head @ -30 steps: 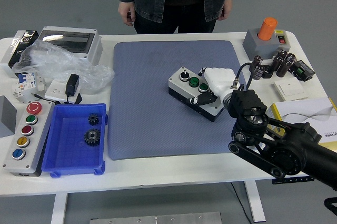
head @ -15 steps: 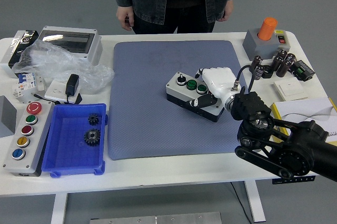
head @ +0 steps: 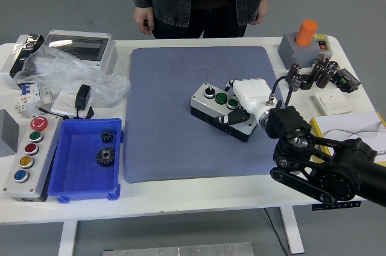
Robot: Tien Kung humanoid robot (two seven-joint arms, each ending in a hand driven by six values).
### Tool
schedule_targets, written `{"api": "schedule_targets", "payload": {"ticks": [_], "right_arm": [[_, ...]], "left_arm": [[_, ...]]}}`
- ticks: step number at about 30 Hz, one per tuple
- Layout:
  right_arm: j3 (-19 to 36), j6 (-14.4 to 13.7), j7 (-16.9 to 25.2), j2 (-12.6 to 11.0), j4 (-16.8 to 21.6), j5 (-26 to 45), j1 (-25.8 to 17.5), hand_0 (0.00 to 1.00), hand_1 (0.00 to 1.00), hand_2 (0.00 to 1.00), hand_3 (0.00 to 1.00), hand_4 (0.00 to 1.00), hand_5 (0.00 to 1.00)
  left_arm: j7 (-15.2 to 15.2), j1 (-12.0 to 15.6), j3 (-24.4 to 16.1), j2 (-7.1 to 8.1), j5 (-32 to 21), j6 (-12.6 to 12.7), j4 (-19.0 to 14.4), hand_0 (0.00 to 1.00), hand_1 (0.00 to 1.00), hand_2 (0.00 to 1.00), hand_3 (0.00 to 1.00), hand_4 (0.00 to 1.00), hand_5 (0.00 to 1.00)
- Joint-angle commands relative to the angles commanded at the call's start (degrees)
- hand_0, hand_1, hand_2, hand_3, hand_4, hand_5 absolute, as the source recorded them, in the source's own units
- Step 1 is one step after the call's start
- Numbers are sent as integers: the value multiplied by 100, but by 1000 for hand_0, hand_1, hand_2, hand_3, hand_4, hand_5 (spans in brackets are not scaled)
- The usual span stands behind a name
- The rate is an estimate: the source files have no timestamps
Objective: Pick up the button,place it on the desk,press the button,press the button
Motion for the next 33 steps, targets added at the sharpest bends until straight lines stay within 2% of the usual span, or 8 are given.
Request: {"api": "schedule_targets", "payload": {"ticks": [2,3,14,20,21,26,27,33], "right_arm": [[-14,1,6,2,-13,31,7,205,432,394,348,611,111],[-20,1,12,3,-19,46,10,187,415,384,336,686,224],[-75,-6,93,25,-51,210,31,189,417,384,337,690,221],[-108,-57,113,22,-47,240,30,203,422,380,373,784,125],[-114,-71,123,20,-45,244,28,238,407,339,355,589,79],[-134,-225,294,1,-36,280,29,238,407,339,355,589,79],[-146,-264,356,-6,-35,297,34,238,396,318,304,419,58],[-448,-636,984,-101,-28,492,156,248,401,324,305,371,5]], "left_arm": [[-2,-3,2,-1,1,1,0,665,693,620,647,628,391],[-3,-5,1,-1,2,2,0,665,693,621,648,628,395],[-15,-40,4,-5,0,9,1,666,694,622,648,628,401],[-23,-49,3,-7,6,18,-1,666,694,622,648,627,405],[-25,-52,4,-9,7,19,-1,666,695,623,648,627,408],[-34,-57,4,-13,18,29,-2,666,695,623,648,627,408],[-34,-57,7,-13,16,30,-1,667,695,623,648,626,413],[-37,-68,1,-18,25,34,-3,667,696,623,647,626,413]]}}
